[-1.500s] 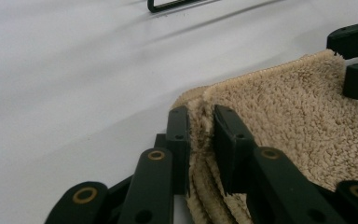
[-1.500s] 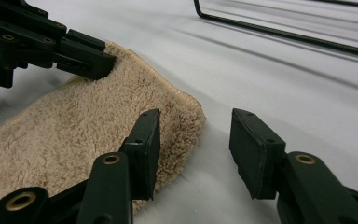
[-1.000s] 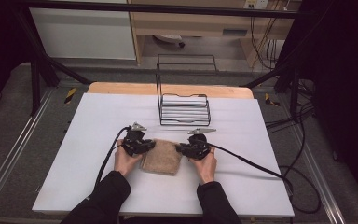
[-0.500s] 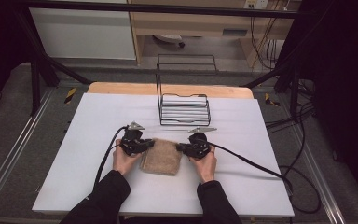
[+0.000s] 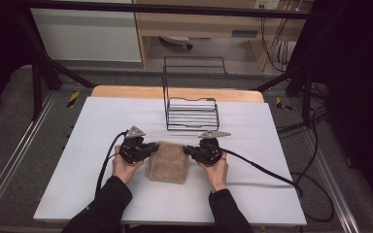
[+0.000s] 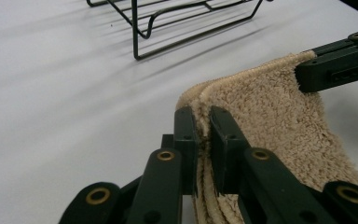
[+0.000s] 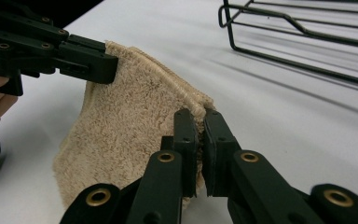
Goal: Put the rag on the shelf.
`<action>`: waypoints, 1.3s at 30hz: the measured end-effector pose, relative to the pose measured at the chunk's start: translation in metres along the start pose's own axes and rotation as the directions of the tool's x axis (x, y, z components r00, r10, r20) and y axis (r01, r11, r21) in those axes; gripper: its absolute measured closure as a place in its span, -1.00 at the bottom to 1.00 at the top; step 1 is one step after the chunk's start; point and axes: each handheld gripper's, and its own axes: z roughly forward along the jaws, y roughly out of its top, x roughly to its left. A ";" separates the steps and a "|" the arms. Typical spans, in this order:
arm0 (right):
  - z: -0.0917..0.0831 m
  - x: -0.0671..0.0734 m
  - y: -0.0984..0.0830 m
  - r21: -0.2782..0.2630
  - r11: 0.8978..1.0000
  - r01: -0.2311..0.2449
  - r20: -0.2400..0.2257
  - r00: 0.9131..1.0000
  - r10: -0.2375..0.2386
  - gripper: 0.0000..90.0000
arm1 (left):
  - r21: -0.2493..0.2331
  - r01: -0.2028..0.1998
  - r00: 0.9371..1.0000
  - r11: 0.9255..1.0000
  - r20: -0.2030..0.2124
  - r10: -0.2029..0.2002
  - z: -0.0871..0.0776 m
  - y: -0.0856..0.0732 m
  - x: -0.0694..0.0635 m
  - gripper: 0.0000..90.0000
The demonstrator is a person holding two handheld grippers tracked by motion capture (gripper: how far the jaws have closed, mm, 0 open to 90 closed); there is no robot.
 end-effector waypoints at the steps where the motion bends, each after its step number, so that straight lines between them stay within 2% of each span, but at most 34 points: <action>1: -0.001 0.000 0.001 -0.006 1.000 0.001 -0.003 1.000 -0.001 0.90 | -0.006 0.001 1.000 1.000 0.005 -0.001 -0.002 0.000 0.000 0.81; 9: -0.010 0.005 0.003 -0.042 0.999 0.018 -0.016 1.000 -0.019 0.90 | -0.037 -0.018 1.000 0.999 0.009 0.018 -0.011 0.002 -0.005 0.80; 12: -0.014 0.006 0.004 -0.052 0.998 0.024 -0.020 0.999 -0.025 0.90 | -0.040 -0.021 0.999 0.999 0.024 0.021 -0.014 0.004 -0.006 0.80; 22: -0.031 0.009 0.011 -0.091 0.995 0.052 -0.025 0.998 -0.054 0.90 | -0.093 -0.029 0.998 0.995 0.046 0.033 -0.024 0.010 -0.015 0.80; 39: -0.053 0.011 0.018 -0.145 0.985 0.092 -0.016 0.995 -0.095 0.91 | -0.154 -0.048 0.997 0.987 0.048 0.056 -0.032 0.020 -0.030 0.80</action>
